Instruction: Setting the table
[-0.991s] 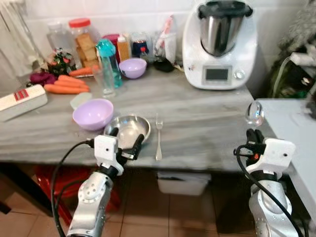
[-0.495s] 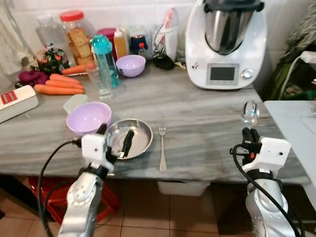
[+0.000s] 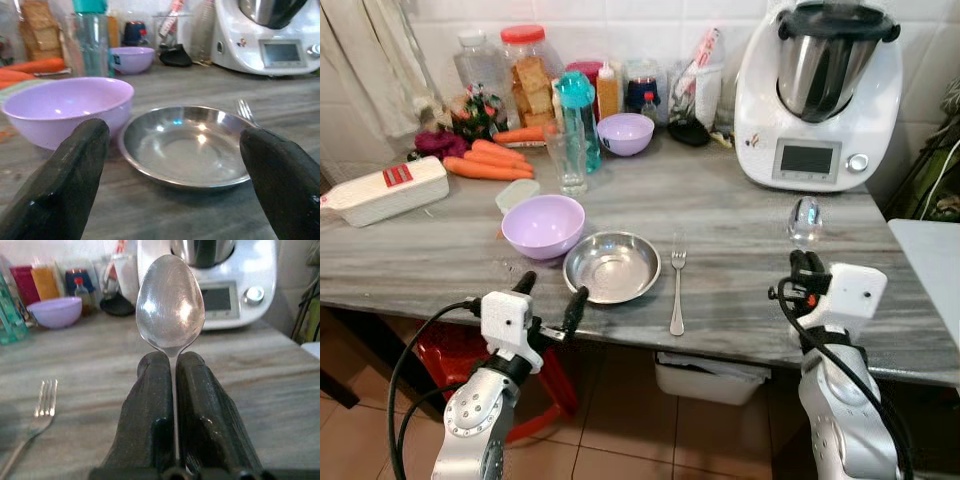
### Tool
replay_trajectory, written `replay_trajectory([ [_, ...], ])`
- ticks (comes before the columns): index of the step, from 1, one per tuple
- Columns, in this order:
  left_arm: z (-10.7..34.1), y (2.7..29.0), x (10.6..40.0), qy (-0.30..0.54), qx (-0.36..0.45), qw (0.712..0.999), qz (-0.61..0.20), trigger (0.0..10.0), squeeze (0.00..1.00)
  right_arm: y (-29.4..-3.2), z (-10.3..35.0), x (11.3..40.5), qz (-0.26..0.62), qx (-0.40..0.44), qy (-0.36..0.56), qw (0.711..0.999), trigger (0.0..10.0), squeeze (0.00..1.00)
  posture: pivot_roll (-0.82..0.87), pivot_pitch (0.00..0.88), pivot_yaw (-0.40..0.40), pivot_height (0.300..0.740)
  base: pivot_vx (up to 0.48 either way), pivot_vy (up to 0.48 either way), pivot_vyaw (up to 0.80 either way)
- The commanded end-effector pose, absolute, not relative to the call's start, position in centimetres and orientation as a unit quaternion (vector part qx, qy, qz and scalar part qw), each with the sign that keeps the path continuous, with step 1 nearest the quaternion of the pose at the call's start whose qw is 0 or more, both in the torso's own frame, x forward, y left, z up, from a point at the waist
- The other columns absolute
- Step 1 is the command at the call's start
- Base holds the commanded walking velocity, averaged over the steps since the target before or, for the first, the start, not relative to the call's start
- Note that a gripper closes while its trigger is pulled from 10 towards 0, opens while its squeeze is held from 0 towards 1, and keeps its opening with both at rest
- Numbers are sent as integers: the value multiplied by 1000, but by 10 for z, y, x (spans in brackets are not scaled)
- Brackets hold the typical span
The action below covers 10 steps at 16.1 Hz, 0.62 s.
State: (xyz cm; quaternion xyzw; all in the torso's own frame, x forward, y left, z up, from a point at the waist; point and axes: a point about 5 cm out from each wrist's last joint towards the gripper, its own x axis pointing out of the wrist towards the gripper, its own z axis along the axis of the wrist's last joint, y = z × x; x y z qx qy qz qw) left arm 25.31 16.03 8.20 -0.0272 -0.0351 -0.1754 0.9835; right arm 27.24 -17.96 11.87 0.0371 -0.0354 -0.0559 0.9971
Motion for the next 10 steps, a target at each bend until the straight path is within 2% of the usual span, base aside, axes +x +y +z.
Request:
replay_trajectory([
  [1,83,158,254,-29,-34,979,-199,10000,0,-177,118,280,-50,40,-24,998,10000,0,-26,0,44,740,0,0,0],
  [4,83,151,252,-26,-39,968,-247,10000,0,-166,110,301,-29,52,16,998,10000,0,-21,0,40,740,0,0,0],
  [10,83,152,251,-25,-41,966,-255,10000,0,-132,98,317,8,98,80,992,10000,0,-10,0,34,740,0,0,0],
])
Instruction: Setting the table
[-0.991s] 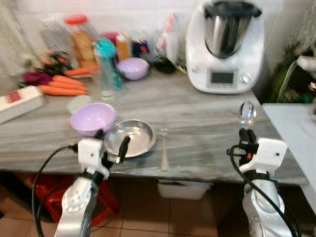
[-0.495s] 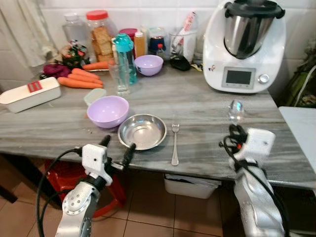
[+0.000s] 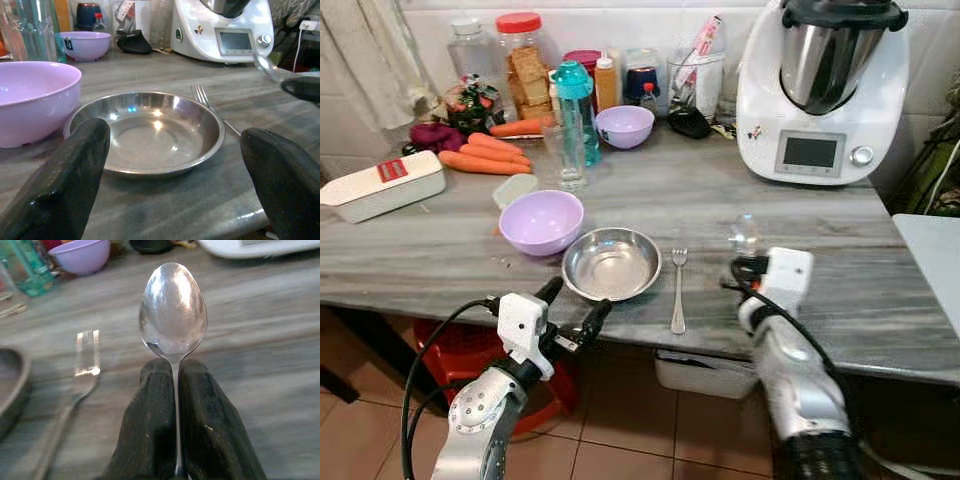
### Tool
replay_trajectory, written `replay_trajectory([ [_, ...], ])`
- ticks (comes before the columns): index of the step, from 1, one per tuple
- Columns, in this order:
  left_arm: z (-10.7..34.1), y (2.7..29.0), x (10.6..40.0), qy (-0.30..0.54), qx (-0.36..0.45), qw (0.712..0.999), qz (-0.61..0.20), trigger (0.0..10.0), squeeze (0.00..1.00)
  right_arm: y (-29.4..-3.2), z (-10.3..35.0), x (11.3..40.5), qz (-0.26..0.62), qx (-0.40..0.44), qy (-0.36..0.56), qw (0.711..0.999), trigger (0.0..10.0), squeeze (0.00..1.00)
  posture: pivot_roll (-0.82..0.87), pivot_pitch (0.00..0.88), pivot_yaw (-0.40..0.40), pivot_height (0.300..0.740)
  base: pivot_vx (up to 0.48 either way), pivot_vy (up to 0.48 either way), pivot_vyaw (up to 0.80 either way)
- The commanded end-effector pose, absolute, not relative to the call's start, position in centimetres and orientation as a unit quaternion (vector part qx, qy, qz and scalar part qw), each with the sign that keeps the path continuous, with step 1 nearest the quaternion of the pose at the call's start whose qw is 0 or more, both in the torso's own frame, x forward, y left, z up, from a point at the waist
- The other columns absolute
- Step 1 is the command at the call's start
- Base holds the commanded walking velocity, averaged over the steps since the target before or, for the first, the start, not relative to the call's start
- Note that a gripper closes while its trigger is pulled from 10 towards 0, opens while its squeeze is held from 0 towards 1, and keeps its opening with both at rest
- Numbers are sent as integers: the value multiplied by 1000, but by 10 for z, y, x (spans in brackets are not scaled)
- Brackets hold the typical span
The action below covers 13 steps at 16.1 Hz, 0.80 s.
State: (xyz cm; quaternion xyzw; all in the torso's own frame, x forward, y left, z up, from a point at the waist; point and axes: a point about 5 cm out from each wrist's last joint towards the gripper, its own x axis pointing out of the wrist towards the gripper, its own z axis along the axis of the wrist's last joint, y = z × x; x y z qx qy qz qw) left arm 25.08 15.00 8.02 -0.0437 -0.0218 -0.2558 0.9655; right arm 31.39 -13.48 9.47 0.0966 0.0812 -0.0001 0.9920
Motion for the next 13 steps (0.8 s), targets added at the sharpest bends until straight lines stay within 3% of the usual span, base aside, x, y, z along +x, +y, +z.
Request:
replay_trajectory([
  [1,84,152,251,-25,-42,965,-256,10000,0,-126,97,317,18,97,87,991,10000,0,-9,0,34,740,0,0,0],
  [7,86,143,249,-27,-60,953,-296,10000,0,-127,83,317,-4,104,129,986,10000,0,-10,0,41,740,0,0,0],
  [11,88,134,240,-10,-92,918,-384,10000,0,-130,82,321,-9,111,137,984,10000,0,-14,0,42,740,0,0,0],
  [13,88,135,239,-3,-87,914,-395,10000,0,-130,82,324,-11,116,138,984,10000,0,-13,0,44,740,0,0,0],
])
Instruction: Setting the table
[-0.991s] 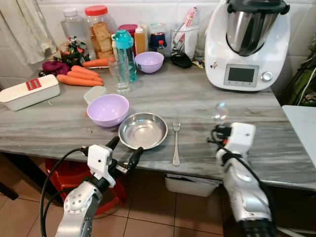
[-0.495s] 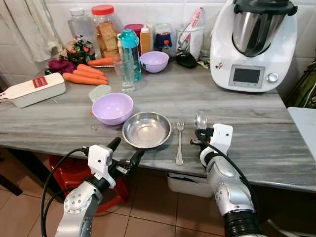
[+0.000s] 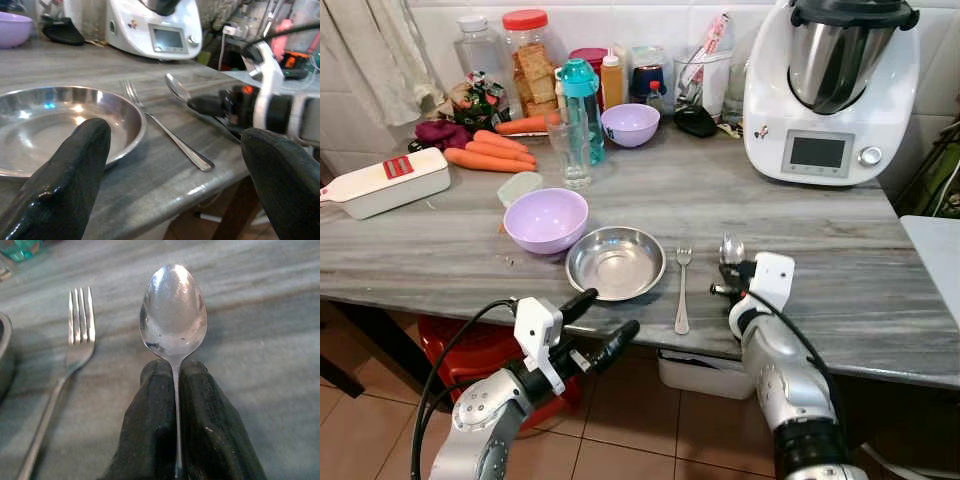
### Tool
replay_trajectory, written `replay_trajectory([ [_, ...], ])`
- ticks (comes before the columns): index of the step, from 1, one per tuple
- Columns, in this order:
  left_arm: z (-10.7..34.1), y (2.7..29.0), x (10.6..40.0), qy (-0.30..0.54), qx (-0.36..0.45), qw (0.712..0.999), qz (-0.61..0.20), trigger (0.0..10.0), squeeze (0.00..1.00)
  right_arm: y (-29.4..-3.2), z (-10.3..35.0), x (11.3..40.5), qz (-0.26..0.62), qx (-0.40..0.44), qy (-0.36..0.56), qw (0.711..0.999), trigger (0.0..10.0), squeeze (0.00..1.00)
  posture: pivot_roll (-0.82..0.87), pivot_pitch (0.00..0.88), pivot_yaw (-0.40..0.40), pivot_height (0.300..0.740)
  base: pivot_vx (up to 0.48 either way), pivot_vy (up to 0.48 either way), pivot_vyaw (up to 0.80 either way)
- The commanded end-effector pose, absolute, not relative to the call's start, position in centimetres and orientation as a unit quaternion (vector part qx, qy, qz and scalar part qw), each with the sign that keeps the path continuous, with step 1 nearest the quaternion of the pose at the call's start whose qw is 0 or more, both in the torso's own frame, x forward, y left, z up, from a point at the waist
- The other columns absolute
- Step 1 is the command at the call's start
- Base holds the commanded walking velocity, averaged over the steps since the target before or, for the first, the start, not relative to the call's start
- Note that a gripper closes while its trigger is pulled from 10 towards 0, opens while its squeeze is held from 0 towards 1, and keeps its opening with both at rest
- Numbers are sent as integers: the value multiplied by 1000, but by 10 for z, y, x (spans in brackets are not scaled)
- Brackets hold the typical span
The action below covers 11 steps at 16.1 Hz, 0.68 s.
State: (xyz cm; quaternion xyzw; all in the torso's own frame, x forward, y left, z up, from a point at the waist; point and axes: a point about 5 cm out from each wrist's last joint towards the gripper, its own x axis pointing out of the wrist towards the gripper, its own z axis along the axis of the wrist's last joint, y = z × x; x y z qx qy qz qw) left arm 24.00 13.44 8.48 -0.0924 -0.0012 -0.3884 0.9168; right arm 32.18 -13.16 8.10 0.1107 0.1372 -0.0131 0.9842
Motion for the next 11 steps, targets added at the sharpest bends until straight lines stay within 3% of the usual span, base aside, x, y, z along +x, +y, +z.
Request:
replay_trajectory([
  [1,88,135,239,-3,-86,914,-396,10000,0,-129,83,325,-10,116,138,984,10000,0,-13,0,44,740,0,0,0],
  [11,84,132,236,6,-78,908,-412,10000,0,-116,79,331,15,126,153,980,10000,0,-7,0,41,740,0,0,0],
])
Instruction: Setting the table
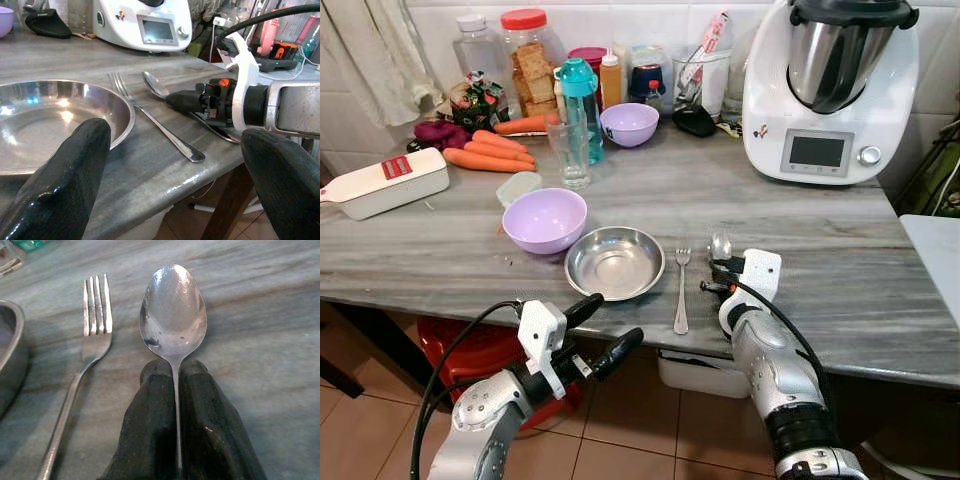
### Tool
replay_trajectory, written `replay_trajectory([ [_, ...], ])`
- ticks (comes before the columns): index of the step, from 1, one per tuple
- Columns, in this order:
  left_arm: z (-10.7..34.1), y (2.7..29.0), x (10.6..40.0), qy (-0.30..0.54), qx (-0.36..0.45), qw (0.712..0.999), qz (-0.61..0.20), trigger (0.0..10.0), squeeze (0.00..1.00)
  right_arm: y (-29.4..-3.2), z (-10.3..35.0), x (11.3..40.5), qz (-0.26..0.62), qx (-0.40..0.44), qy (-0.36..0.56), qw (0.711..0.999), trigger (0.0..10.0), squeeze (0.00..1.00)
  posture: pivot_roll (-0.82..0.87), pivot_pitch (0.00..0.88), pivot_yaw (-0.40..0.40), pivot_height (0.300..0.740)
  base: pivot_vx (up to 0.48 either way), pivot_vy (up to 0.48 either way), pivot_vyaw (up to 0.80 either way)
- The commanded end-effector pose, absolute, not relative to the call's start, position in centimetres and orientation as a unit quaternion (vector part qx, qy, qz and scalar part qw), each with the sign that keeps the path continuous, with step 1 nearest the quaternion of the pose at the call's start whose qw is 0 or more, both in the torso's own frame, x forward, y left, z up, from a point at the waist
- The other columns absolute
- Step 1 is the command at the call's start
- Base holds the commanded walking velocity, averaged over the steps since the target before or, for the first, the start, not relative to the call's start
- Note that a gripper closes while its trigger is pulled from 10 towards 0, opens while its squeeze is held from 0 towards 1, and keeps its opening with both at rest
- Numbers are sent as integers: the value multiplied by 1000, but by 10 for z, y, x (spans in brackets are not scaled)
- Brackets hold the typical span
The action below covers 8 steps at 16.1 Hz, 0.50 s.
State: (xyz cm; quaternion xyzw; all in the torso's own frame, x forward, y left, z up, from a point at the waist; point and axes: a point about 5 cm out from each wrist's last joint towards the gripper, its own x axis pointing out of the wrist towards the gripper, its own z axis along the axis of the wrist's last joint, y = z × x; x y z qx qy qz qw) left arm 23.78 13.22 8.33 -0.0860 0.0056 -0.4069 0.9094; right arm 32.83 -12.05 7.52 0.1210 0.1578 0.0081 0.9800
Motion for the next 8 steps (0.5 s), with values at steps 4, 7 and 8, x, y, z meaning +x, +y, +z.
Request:
replay_trajectory([
  [4,82,130,235,7,-78,908,-412,10000,0,-110,75,331,24,124,166,978,10000,0,-8,0,35,740,0,0,0],
  [7,83,128,235,6,-77,908,-411,10000,0,-111,70,328,28,124,174,976,10000,1000,-8,0,33,740,0,0,0],
  [8,83,127,235,6,-78,908,-412,10000,0,-111,67,326,30,120,182,976,10000,1000,-8,0,33,740,0,0,0],
])
